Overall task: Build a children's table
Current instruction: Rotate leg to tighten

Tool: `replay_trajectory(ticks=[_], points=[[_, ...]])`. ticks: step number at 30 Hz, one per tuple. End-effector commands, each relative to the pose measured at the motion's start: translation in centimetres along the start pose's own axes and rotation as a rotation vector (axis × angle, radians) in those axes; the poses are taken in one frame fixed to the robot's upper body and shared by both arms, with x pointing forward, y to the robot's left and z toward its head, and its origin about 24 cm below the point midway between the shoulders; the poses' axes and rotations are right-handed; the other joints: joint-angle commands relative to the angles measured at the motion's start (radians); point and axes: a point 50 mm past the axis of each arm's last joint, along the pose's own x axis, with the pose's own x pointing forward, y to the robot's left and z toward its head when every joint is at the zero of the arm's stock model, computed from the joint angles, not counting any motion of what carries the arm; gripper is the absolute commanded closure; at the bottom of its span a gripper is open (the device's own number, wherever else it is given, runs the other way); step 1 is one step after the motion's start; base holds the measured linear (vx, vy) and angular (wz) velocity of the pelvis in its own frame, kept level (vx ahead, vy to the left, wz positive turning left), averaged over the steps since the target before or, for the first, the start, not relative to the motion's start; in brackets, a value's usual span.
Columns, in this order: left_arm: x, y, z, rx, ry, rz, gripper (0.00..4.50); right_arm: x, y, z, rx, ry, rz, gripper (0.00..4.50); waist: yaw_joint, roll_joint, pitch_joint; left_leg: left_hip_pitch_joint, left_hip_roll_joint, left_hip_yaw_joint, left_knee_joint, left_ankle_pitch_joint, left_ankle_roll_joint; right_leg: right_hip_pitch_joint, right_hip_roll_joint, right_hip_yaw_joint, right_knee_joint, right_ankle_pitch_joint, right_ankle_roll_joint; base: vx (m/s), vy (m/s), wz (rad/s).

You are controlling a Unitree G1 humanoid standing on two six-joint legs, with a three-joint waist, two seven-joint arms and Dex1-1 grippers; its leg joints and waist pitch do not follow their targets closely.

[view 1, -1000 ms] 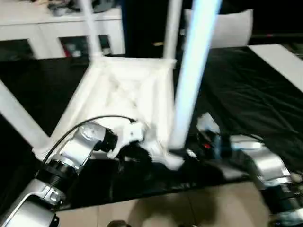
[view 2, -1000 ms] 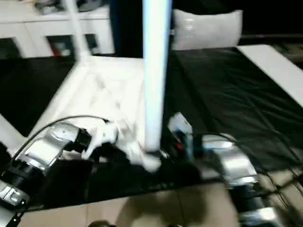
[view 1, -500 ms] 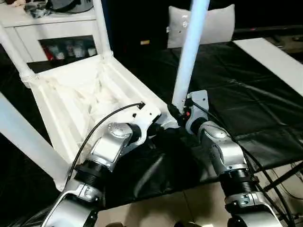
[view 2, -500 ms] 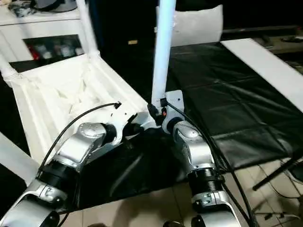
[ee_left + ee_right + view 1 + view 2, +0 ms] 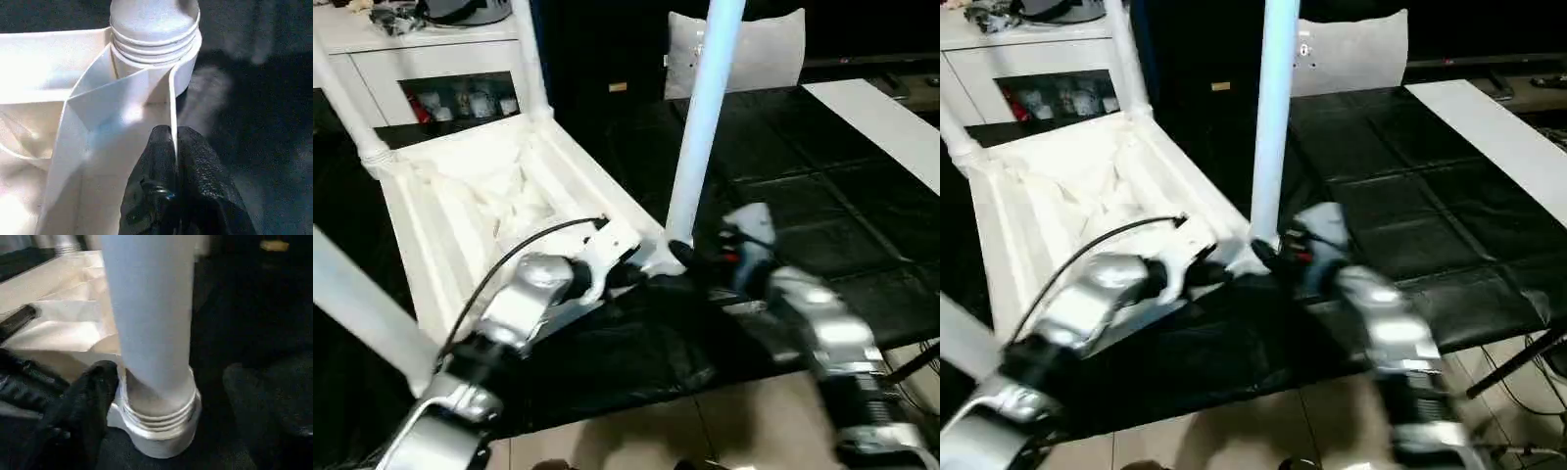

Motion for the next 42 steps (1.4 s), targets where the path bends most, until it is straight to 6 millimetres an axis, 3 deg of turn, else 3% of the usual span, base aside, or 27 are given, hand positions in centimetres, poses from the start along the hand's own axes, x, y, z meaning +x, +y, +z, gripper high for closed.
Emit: replay_trajectory(ticks=[1, 6, 11, 16, 19, 31, 38, 42], points=[[-0.4, -0.8, 0.7, 0.077, -0.02, -0.125, 4.5, -0.8, 0.3, 0.6, -0.057, -0.005, 0.124, 0.6, 0.007, -0.007, -0.077, -0.011, 0.028, 0.004, -0.063, -0.096, 0.101, 0.079, -0.051, 0.062, -0.075, -0.296, -0.123, 0.0, 0.0, 0.0], [-1.7, -1.0, -0.2, 0.162, 0.034, -0.282, 4.5, -2.0, 0.7, 0.7, -0.111, 0.032, 0.317, 0.6, 0.022, -0.008, -0.078, -0.007, 0.03, 0.004, -0.065, -0.116, 0.097, 0.079, -0.051, 0.061, -0.08, -0.332, -0.117, 0.0, 0.0, 0.0], [-2.8, -1.2, -0.7, 0.217, 0.071, -0.4, 4.5, -2.4, 1.4, 0.7, -0.135, 0.052, 0.464, 0.6, 0.038, -0.006, -0.081, -0.005, 0.036, 0.004, -0.064, -0.096, 0.098, 0.075, -0.053, 0.064, -0.07, -0.29, -0.139, 0.0, 0.0, 0.0], [-3.5, -1.7, -1.0, 0.276, 0.139, -0.538, 4.5, -2.1, 2.4, -0.1, -0.107, 0.102, 0.619, 1.04, 0.046, -0.008, -0.081, -0.005, 0.038, 0.005, -0.065, -0.105, 0.088, 0.075, -0.054, 0.066, -0.067, -0.288, -0.151, 0.0, 0.0, 0.0], [-3.4, -1.8, -1.0, 0.289, 0.146, -0.562, 4.5, -1.9, 2.6, -0.2, -0.102, 0.109, 0.641, 1.16, 0.052, -0.008, -0.08, -0.002, 0.038, 0.006, -0.066, -0.115, 0.075, 0.075, -0.055, 0.066, -0.072, -0.328, -0.139, 0.0, 0.0, 0.0], [-2.9, -1.8, -0.8, 0.313, 0.146, -0.564, 4.5, -1.4, 3.0, -0.3, -0.066, 0.112, 0.692, 2.31, 0.059, -0.011, -0.083, -0.006, 0.036, 0.005, -0.065, -0.096, 0.066, 0.077, -0.055, 0.064, -0.073, -0.347, -0.114, 0.0, 0.0, 0.0], [-3.0, -1.6, -1.0, 0.281, 0.139, -0.529, 4.5, -1.5, 3.4, -0.5, -0.012, 0.113, 0.718, 2.55, 0.06, -0.012, -0.084, -0.005, 0.036, 0.005, -0.064, -0.091, 0.066, 0.077, -0.054, 0.064, -0.072, -0.342, -0.112, 0.0, 0.0, 0.0], [-2.6, -1.0, -0.7, 0.205, 0.096, -0.41, 4.5, -1.0, 3.9, -0.9, 0.033, 0.106, 0.639, 2.57, 0.06, -0.011, -0.082, -0.005, 0.036, 0.005, -0.065, -0.093, 0.059, 0.077, -0.055, 0.063, -0.074, -0.356, -0.108, 0.0, 0.0, 0.0]])
